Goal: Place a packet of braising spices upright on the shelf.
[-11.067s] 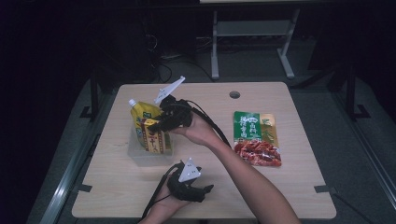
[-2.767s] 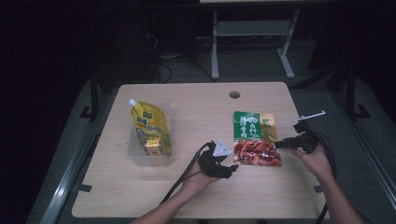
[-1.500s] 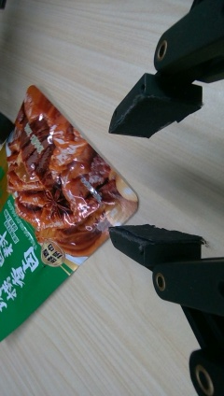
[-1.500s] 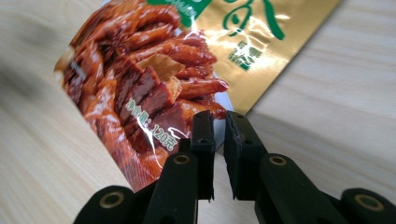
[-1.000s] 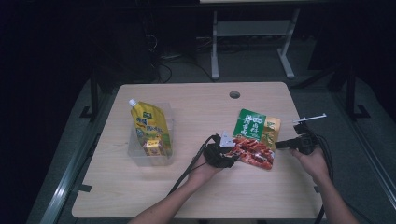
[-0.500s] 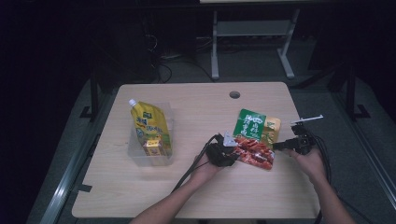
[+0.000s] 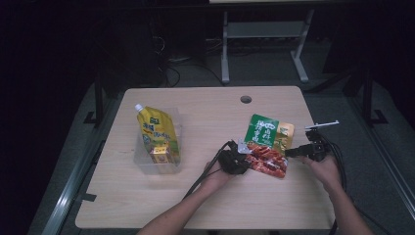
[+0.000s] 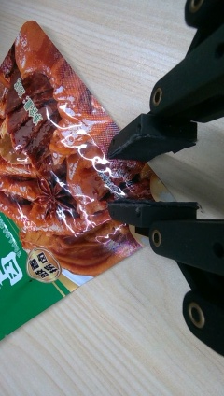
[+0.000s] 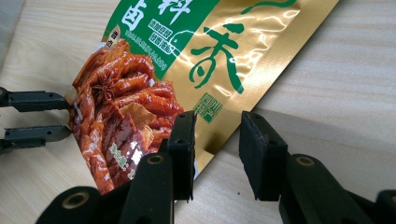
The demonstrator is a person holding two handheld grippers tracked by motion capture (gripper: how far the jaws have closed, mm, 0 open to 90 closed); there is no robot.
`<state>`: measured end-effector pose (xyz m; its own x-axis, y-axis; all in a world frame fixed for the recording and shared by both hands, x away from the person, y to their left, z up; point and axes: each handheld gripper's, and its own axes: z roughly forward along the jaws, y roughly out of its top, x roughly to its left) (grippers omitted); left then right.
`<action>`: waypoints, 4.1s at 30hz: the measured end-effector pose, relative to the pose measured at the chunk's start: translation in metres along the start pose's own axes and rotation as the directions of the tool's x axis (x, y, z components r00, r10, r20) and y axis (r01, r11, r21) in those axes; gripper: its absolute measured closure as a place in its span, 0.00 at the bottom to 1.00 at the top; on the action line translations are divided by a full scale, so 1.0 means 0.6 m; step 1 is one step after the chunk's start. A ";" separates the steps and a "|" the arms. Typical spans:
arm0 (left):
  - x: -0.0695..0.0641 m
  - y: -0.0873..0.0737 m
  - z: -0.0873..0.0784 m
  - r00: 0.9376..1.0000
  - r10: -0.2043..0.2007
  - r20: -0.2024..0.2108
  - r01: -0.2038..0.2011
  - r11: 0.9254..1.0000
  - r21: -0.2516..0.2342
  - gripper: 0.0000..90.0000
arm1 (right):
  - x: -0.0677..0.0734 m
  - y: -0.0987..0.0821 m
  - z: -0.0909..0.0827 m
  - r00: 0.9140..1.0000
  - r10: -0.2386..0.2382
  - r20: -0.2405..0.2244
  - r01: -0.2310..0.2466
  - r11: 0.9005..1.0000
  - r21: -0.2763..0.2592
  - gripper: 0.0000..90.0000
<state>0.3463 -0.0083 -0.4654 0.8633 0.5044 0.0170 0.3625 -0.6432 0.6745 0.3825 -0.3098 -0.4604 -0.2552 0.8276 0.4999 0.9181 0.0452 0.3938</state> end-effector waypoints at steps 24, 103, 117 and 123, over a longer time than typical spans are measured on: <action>0.000 0.002 0.000 1.000 0.007 0.001 -0.007 1.000 0.013 0.76 | -0.012 -0.002 -0.004 0.997 0.074 0.002 -0.074 0.996 -0.039 0.74; 0.024 0.013 0.004 0.999 -0.016 -0.041 0.018 0.999 0.043 0.75 | -0.058 0.072 0.009 0.992 0.043 0.118 -0.022 0.985 -0.173 0.71; 0.023 0.014 0.004 0.999 -0.007 -0.044 0.009 0.999 0.048 0.76 | -0.065 0.070 0.010 1.000 0.011 0.021 -0.007 0.985 -0.172 0.78; 0.023 0.015 0.004 0.999 -0.004 -0.041 0.006 0.999 0.050 0.75 | -0.062 0.073 0.021 0.999 0.019 0.035 -0.013 0.985 -0.175 0.80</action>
<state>0.3622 -0.0085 -0.4612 0.8467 0.5303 0.0441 0.3850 -0.6677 0.6371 0.4363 -0.3314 -0.4715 -0.2268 0.8475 0.4799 0.8542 -0.0637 0.5161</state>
